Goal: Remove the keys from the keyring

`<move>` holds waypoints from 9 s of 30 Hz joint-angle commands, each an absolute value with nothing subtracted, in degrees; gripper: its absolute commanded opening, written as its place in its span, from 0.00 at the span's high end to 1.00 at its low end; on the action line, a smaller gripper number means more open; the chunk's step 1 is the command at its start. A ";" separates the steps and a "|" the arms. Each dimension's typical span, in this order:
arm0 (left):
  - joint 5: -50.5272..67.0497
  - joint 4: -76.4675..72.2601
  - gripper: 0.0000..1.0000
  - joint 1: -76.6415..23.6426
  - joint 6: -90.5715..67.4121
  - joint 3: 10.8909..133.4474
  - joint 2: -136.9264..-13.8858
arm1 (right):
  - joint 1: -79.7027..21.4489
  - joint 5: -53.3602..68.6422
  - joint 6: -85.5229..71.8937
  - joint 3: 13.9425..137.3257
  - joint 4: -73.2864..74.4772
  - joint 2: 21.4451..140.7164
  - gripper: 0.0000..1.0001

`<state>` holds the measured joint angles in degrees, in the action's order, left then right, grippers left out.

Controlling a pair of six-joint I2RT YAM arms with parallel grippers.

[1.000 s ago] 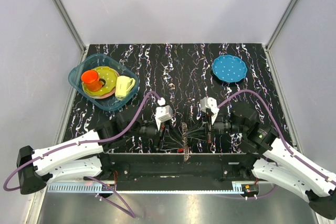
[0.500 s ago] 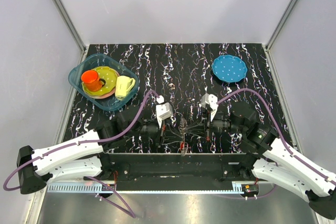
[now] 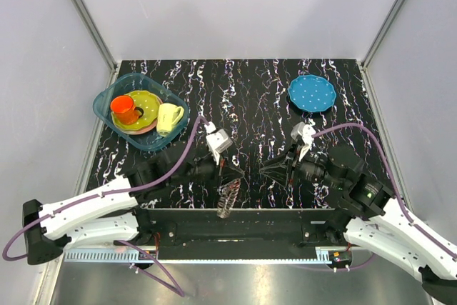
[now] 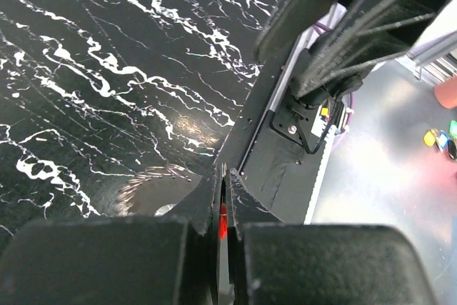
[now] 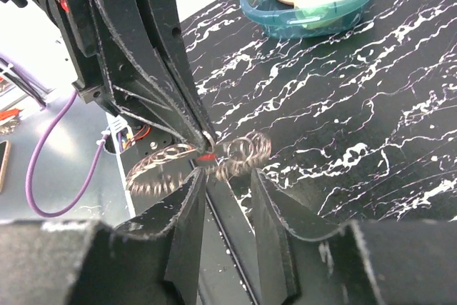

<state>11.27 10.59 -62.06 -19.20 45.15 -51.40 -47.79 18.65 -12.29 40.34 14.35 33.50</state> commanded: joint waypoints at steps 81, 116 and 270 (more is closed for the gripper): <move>-15.73 19.95 1.00 -58.62 -65.31 50.45 -50.10 | -60.38 2.26 -12.31 32.43 -13.90 50.01 1.00; 31.89 6.86 0.43 -58.54 -3.95 42.99 -42.10 | -60.29 37.09 26.72 65.30 41.21 56.59 1.00; 48.07 -13.01 1.00 -59.33 -10.28 39.99 -41.66 | -60.29 29.45 12.48 49.75 18.55 44.39 1.00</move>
<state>42.24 -9.17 -59.16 -11.05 37.89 -42.11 -60.40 34.92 12.36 50.19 21.26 46.19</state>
